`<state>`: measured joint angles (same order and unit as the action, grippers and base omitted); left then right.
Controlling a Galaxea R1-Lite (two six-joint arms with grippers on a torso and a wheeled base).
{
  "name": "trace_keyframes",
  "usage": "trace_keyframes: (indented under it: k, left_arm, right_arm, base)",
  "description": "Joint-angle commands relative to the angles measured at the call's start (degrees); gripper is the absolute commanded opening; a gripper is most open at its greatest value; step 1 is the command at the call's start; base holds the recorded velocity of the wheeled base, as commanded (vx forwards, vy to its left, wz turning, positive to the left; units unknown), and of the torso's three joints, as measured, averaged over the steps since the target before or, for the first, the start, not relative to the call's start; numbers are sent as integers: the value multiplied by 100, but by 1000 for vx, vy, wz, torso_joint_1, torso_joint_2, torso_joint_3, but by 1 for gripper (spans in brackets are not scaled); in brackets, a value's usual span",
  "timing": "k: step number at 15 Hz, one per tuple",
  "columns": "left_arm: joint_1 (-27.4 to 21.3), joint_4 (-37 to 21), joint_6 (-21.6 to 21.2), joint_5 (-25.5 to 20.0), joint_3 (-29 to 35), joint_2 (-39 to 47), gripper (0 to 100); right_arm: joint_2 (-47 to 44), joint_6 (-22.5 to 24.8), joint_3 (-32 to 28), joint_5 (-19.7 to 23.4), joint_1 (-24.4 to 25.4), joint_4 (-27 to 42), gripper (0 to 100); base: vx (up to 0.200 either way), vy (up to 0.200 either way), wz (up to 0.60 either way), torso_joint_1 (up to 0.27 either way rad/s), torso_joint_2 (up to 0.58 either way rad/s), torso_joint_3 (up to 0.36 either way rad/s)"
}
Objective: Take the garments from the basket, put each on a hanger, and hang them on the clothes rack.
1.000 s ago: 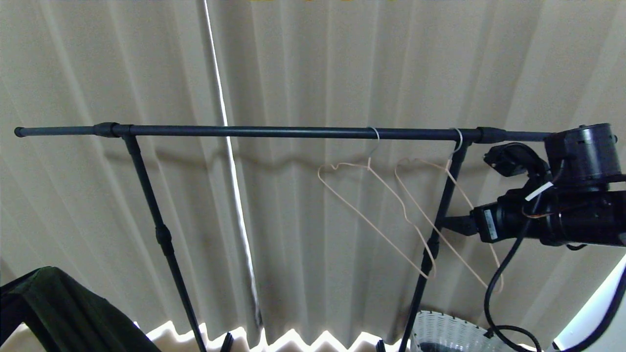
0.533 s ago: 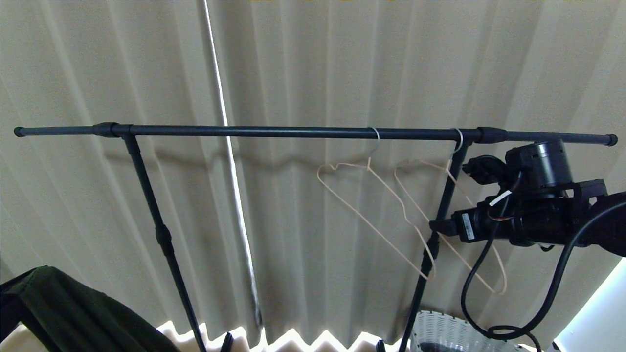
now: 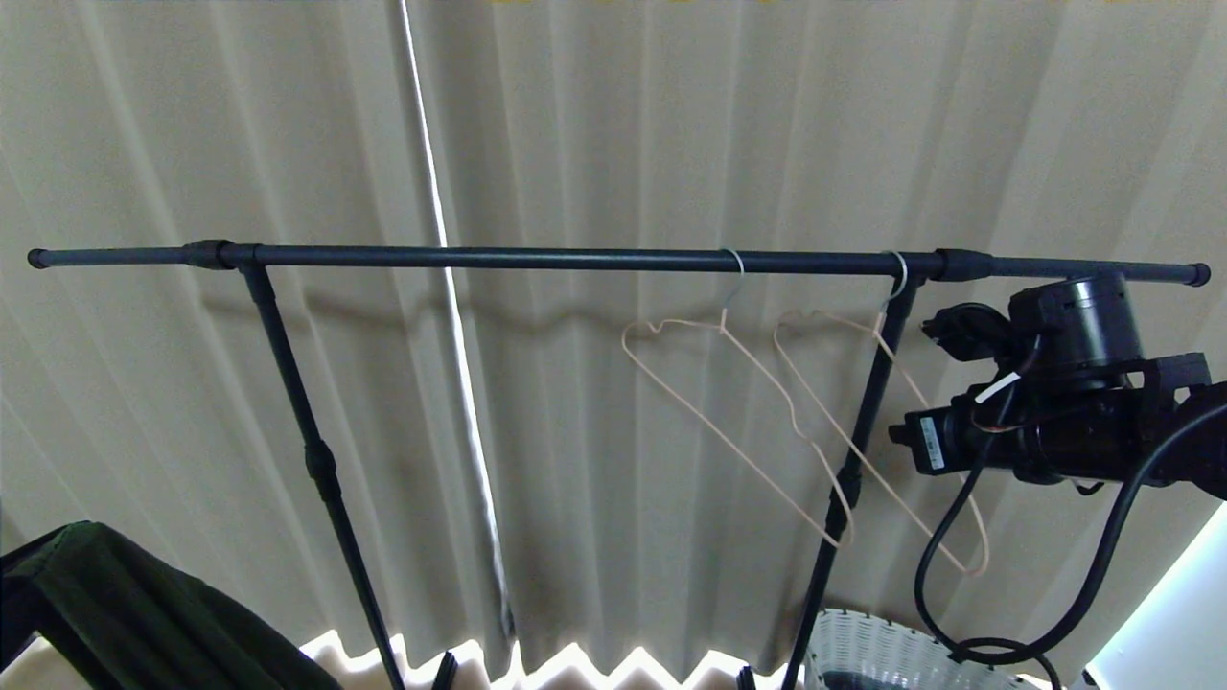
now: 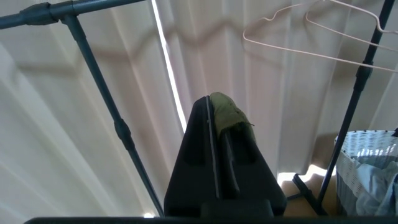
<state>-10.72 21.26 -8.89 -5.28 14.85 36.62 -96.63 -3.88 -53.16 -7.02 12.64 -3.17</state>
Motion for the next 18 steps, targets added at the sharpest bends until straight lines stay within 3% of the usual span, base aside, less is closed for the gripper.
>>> trace_keyframes:
  k: [1, 12, 18]
  left_arm:
    - [-1, 1, 1, 1, 1, -15, 0]
    - [-1, 1, 1, 1, 1, -50, 0]
    - [-1, 1, 1, 9, -8, -59, 0]
  right_arm:
    - [75, 10, -1, 8, -25, 1, 0]
    - [804, -17, 104, 69, -16, -26, 0]
    - [1129, 27, 597, 34, -7, -940, 0]
  base:
    - [0, 0, 0, 0, 0, 0]
    - [0, 0, 0, 0, 0, 0]
    - [0, 0, 0, 0, 0, 0]
